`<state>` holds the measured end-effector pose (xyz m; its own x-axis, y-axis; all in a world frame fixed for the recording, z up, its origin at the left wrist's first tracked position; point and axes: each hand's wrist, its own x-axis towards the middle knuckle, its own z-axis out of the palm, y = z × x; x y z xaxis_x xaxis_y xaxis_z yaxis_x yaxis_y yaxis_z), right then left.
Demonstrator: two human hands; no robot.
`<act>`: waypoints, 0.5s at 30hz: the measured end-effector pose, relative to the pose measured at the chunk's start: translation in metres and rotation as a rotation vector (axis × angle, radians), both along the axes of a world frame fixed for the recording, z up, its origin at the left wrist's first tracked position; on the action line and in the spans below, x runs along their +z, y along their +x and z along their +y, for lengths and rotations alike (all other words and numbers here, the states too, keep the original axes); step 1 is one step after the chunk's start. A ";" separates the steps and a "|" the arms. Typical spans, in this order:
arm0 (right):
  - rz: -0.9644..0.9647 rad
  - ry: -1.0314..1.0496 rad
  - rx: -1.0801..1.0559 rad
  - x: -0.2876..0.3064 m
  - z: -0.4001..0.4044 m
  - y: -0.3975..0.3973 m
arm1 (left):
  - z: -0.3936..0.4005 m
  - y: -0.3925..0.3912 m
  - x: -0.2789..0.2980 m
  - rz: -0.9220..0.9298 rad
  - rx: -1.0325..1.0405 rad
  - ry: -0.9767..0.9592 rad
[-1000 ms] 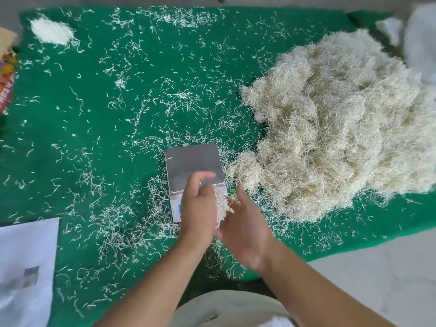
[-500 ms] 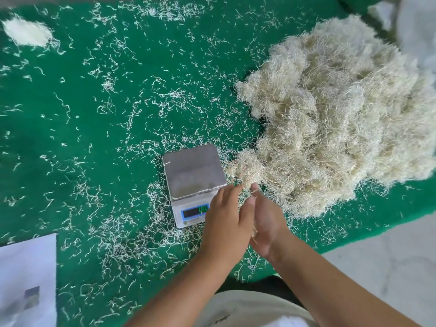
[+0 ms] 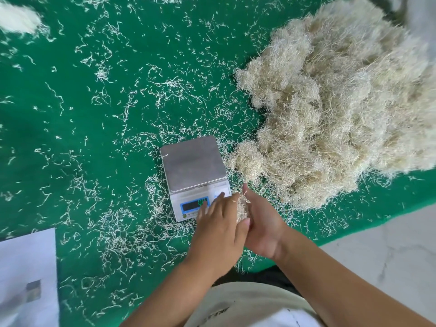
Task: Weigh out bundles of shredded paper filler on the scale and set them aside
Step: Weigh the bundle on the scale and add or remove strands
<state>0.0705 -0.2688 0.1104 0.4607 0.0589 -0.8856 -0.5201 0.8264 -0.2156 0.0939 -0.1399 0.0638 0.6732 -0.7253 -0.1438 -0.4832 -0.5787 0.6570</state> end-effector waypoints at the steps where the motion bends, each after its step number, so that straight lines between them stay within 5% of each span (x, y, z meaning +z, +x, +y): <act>1: 0.020 -0.004 -0.012 0.001 -0.002 -0.002 | 0.001 0.005 -0.002 0.053 -0.026 0.041; 5: -0.004 -0.054 -0.057 -0.009 -0.009 -0.008 | 0.005 0.024 -0.010 0.240 0.010 0.017; 10: -0.036 -0.162 -0.049 -0.021 -0.017 -0.012 | 0.006 0.073 -0.028 0.569 0.303 -0.091; 15: 0.015 -0.177 -0.025 -0.026 -0.017 -0.025 | 0.006 0.136 -0.050 0.454 0.536 -0.196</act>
